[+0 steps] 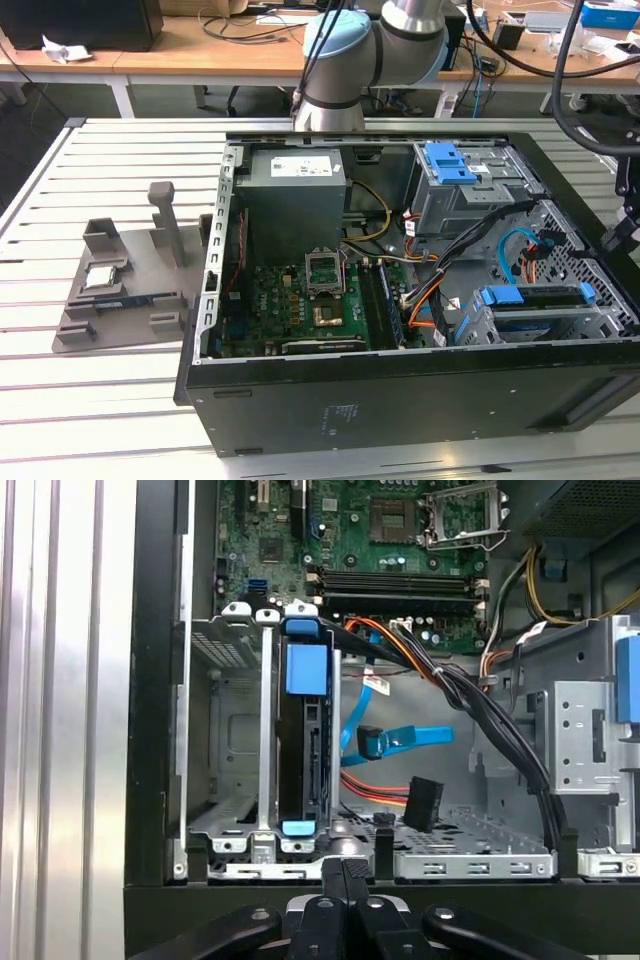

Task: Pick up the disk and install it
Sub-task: 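Insert the first disk wire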

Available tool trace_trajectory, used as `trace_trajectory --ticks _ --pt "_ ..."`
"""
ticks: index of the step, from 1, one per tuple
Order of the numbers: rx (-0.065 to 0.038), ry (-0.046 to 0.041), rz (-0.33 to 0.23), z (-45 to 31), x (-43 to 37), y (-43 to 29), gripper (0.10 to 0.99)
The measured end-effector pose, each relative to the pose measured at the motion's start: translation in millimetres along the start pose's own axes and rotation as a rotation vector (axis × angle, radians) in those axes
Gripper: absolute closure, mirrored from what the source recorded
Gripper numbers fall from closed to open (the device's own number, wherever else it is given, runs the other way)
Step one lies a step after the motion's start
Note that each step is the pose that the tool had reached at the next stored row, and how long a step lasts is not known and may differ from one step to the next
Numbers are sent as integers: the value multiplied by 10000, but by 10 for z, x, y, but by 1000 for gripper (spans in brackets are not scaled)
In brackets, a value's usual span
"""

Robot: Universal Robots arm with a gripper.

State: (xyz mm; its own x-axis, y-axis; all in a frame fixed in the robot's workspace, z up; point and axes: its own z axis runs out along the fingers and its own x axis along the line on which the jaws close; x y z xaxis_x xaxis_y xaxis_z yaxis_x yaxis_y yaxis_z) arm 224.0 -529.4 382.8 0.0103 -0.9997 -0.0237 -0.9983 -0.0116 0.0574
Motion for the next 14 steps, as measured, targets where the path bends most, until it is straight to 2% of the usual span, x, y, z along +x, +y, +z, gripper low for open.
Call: trace_trajectory --ticks 8,10,11,12,14 --pt "0 11 1 5 -130 -64 980" --pt "-3 10 2 26 -151 -85 980" --pt "-4 16 2 62 -158 -86 980" --pt "-4 18 1 79 -163 -60 980" --pt "-5 39 3 109 -185 64 980"
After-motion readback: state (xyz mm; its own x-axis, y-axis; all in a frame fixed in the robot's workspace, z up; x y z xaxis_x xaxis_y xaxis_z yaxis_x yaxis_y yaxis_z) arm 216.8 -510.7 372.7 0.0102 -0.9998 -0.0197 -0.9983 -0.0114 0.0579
